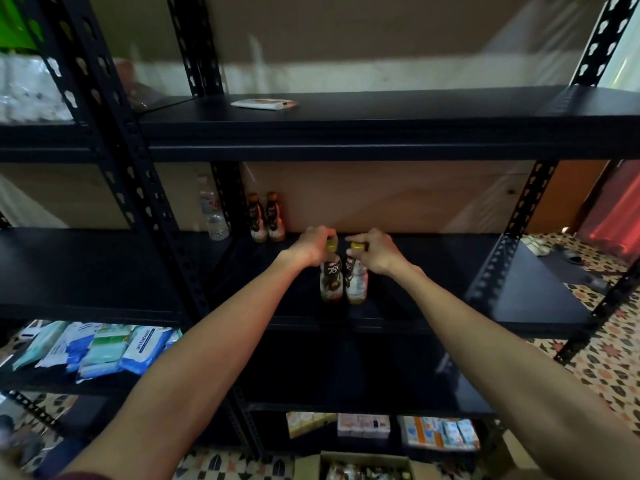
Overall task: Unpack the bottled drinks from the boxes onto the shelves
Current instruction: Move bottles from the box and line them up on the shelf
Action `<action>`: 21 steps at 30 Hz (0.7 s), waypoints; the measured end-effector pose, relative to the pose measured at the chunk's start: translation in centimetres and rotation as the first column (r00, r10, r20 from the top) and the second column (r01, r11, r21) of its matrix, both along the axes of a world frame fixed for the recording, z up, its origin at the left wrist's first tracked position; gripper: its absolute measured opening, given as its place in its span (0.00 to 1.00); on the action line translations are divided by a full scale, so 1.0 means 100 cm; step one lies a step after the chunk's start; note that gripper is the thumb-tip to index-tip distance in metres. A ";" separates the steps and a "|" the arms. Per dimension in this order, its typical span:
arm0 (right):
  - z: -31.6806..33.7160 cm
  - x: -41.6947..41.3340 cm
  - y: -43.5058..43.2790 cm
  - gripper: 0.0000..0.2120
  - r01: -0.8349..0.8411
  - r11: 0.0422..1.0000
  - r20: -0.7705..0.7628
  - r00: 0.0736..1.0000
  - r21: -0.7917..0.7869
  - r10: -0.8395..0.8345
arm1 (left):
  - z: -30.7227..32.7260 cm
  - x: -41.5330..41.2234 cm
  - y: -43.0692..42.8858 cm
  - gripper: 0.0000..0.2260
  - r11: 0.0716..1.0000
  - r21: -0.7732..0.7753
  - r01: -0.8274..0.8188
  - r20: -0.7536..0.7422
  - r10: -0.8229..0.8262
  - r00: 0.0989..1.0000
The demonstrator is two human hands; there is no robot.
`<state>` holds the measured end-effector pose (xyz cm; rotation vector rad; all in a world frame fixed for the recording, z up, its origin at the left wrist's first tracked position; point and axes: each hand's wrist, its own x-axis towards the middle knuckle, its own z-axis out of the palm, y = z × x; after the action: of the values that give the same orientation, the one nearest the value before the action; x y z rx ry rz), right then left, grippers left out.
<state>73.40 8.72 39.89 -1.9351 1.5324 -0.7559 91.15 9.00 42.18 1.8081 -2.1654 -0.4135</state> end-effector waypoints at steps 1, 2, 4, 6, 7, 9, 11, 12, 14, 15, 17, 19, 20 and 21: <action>0.004 -0.001 0.000 0.18 -0.029 0.999 -0.007 1.000 0.022 0.029 | 0.000 0.000 0.000 0.14 1.000 0.002 0.000 -0.004 0.000 1.000; 0.007 -0.002 -0.001 0.19 -0.050 0.998 -0.010 0.999 0.036 0.051 | -0.001 0.001 -0.001 0.15 1.000 0.006 0.001 -0.007 -0.001 1.000; 0.011 -0.005 -0.002 0.20 -0.062 0.997 0.011 0.998 0.047 0.061 | -0.002 0.001 -0.002 0.16 1.000 0.008 0.003 -0.004 -0.003 1.000; 0.009 -0.004 -0.001 0.17 -0.047 0.998 0.009 0.999 0.042 0.046 | -0.003 0.001 -0.004 0.15 1.000 0.012 -0.005 0.001 0.005 1.000; 0.006 -0.003 -0.001 0.16 -0.023 0.999 0.009 1.000 0.028 0.023 | -0.003 0.000 -0.004 0.15 1.000 0.015 -0.008 0.004 0.007 1.000; 0.002 -0.001 -0.002 0.14 0.026 1.000 0.030 0.999 0.002 -0.027 | -0.004 0.000 -0.006 0.15 1.000 0.021 -0.007 0.002 0.007 1.000; 0.007 0.000 -0.003 0.11 -0.007 1.000 0.012 1.000 0.009 0.007 | -0.005 0.001 -0.007 0.16 1.000 0.021 -0.007 0.000 0.007 1.000; 0.012 0.000 -0.004 0.10 -0.033 0.999 -0.010 0.999 0.021 0.034 | -0.006 0.002 -0.008 0.16 1.000 0.023 -0.010 -0.001 0.010 1.000; 0.019 -0.001 -0.006 0.11 -0.057 0.998 -0.035 0.998 0.040 0.058 | -0.006 0.002 -0.009 0.16 1.000 0.024 -0.017 -0.001 0.017 1.000; 0.021 -0.002 -0.006 0.12 -0.061 0.997 -0.038 0.997 0.049 0.063 | -0.006 0.002 -0.009 0.16 1.000 0.024 -0.019 0.002 0.019 1.000; 0.018 -0.001 -0.005 0.13 -0.073 0.995 -0.037 0.996 0.073 0.075 | -0.007 0.002 -0.009 0.14 0.999 0.028 -0.017 0.005 0.017 1.000; 0.010 0.000 -0.007 0.12 -0.060 0.997 -0.004 0.998 0.047 0.060 | -0.008 0.002 -0.009 0.13 0.999 0.030 -0.018 -0.005 0.018 1.000; 0.007 0.000 -0.007 0.11 -0.050 0.999 0.021 0.999 0.022 0.050 | -0.009 0.002 -0.010 0.14 1.000 0.027 -0.016 -0.012 0.016 1.000; 0.006 0.000 -0.008 0.09 -0.049 0.999 0.027 0.998 0.004 0.049 | -0.009 0.002 -0.011 0.14 1.000 0.025 -0.016 -0.013 0.016 1.000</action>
<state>73.42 7.94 40.49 -1.9436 1.4644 -0.7536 91.40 7.95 41.23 1.8296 -2.1449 -0.4493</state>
